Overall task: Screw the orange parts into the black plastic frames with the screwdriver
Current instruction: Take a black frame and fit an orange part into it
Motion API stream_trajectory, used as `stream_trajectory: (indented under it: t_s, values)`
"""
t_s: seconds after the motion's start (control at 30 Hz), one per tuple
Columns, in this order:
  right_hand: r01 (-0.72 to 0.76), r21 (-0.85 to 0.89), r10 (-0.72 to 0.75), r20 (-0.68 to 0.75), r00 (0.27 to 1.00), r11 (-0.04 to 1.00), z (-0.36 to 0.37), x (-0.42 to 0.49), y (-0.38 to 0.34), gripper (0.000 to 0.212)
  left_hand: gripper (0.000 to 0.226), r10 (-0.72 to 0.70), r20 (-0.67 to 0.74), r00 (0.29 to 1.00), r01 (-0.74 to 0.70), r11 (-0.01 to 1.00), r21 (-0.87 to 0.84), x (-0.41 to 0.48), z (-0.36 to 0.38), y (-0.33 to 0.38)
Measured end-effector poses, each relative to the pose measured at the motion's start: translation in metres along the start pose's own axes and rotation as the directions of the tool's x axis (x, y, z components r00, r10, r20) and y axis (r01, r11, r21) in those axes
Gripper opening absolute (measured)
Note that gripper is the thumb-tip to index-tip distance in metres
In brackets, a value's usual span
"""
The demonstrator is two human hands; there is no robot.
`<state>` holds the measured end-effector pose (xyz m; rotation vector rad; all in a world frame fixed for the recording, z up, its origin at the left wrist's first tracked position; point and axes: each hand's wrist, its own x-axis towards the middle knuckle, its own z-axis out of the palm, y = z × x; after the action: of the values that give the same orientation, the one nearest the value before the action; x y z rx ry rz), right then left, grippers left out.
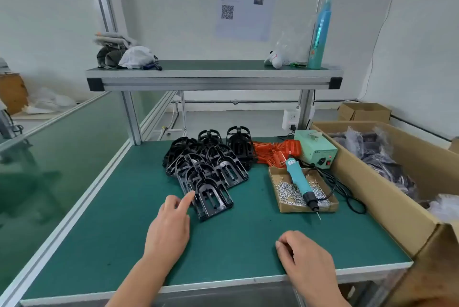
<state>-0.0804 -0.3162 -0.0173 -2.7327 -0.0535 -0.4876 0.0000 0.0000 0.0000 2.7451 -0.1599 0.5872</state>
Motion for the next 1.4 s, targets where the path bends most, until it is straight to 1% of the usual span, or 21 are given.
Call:
stream_trajectory:
  t_s: [0.03,0.1,0.17,0.27,0.33,0.37,0.4,0.43,0.5,0.57,0.63,0.7,0.77,0.83,0.9,1.0,1.03,1.1,1.17,1.3,1.4]
  values:
    - [0.004,-0.031,-0.003,0.023,1.000,0.999,0.000,0.003,0.000,0.018,0.060,0.059,-0.010,0.998,-0.059,0.998,0.015,0.004,-0.001,0.002]
    - [0.024,-0.076,-0.019,0.066,0.998,0.997,-0.001,0.012,0.001,0.021,0.066,0.151,-0.009,0.989,-0.149,0.983,0.103,0.008,0.000,0.003]
    - [0.024,-0.061,-0.016,0.127,0.992,0.998,-0.005,0.021,-0.001,0.023,0.063,0.201,-0.005,0.979,-0.198,0.964,0.176,0.013,0.002,0.004]
    - [0.062,-0.014,-0.058,0.204,0.977,0.998,-0.009,0.040,-0.005,0.020,0.056,0.239,-0.053,0.969,-0.226,0.956,0.190,0.016,0.009,0.001]
    - [0.101,0.069,-0.112,0.187,0.976,0.993,-0.012,0.056,-0.012,0.018,0.047,0.303,-0.078,0.950,-0.288,0.944,0.160,0.015,0.012,-0.001]
    - [0.122,0.103,-0.138,0.166,0.976,0.987,-0.014,0.066,-0.015,0.017,0.038,0.342,-0.091,0.935,-0.329,0.935,0.132,0.015,0.013,-0.002]
    - [0.143,0.127,-0.160,0.138,0.977,0.982,-0.015,0.078,-0.017,0.017,0.029,0.401,-0.108,0.910,-0.389,0.914,0.113,0.015,0.014,-0.003]
    - [0.157,0.143,-0.172,0.101,0.980,0.977,-0.017,0.092,-0.019,0.017,0.025,0.450,-0.112,0.886,-0.441,0.892,0.094,0.016,0.014,-0.003]
    - [0.168,0.131,-0.171,0.008,0.985,0.977,-0.020,0.126,-0.021,0.018,0.025,0.536,-0.107,0.837,-0.534,0.844,0.048,0.019,0.017,-0.003]
    - [0.153,0.055,-0.150,-0.064,0.987,0.987,-0.022,0.168,-0.020,0.021,0.021,0.579,-0.095,0.810,-0.581,0.814,0.000,0.023,0.021,-0.005]
    - [0.137,-0.036,-0.139,-0.087,0.986,0.990,-0.024,0.211,-0.014,0.025,0.021,0.586,-0.079,0.806,-0.590,0.807,-0.029,0.026,0.027,-0.008]
    - [0.097,-0.158,-0.109,-0.071,0.991,0.983,-0.025,0.252,-0.002,0.024,0.031,0.575,-0.051,0.817,-0.577,0.815,-0.053,0.027,0.031,-0.011]
    - [0.051,-0.315,-0.071,-0.052,0.996,0.948,-0.024,0.284,0.011,0.023,0.038,0.566,-0.023,0.824,-0.566,0.821,-0.079,0.029,0.032,-0.012]
    - [0.002,-0.439,0.002,0.008,1.000,0.899,-0.022,0.303,0.019,0.021,0.038,0.559,-0.018,0.829,-0.558,0.824,-0.096,0.030,0.032,-0.014]
    - [-0.017,-0.515,0.075,0.092,0.993,0.857,-0.017,0.315,0.023,0.019,0.038,0.558,-0.025,0.829,-0.558,0.824,-0.097,0.030,0.032,-0.016]
    - [-0.025,-0.533,0.139,0.175,0.975,0.846,-0.009,0.322,0.028,0.019,0.047,0.573,-0.036,0.819,-0.574,0.814,-0.090,0.029,0.033,-0.019]
    - [-0.032,-0.531,0.147,0.174,0.974,0.847,-0.006,0.322,0.030,0.019,0.051,0.577,-0.043,0.816,-0.578,0.811,-0.088,0.029,0.033,-0.019]
    - [-0.035,-0.527,0.134,0.151,0.979,0.849,0.000,0.321,0.035,0.017,0.051,0.588,-0.070,0.806,-0.592,0.802,-0.081,0.029,0.034,-0.019]
    - [-0.031,-0.519,0.114,0.129,0.985,0.854,0.004,0.320,0.038,0.018,0.047,0.612,-0.116,0.782,-0.621,0.780,-0.072,0.027,0.034,-0.017]
    - [-0.033,-0.526,0.123,0.137,0.983,0.850,0.009,0.320,0.041,0.013,0.035,0.672,-0.219,0.707,-0.696,0.716,-0.049,0.026,0.032,-0.007]
    - [-0.054,-0.482,0.126,0.118,0.985,0.875,0.012,0.319,0.040,0.012,0.024,0.716,-0.229,0.659,-0.742,0.669,-0.046,0.026,0.029,0.001]
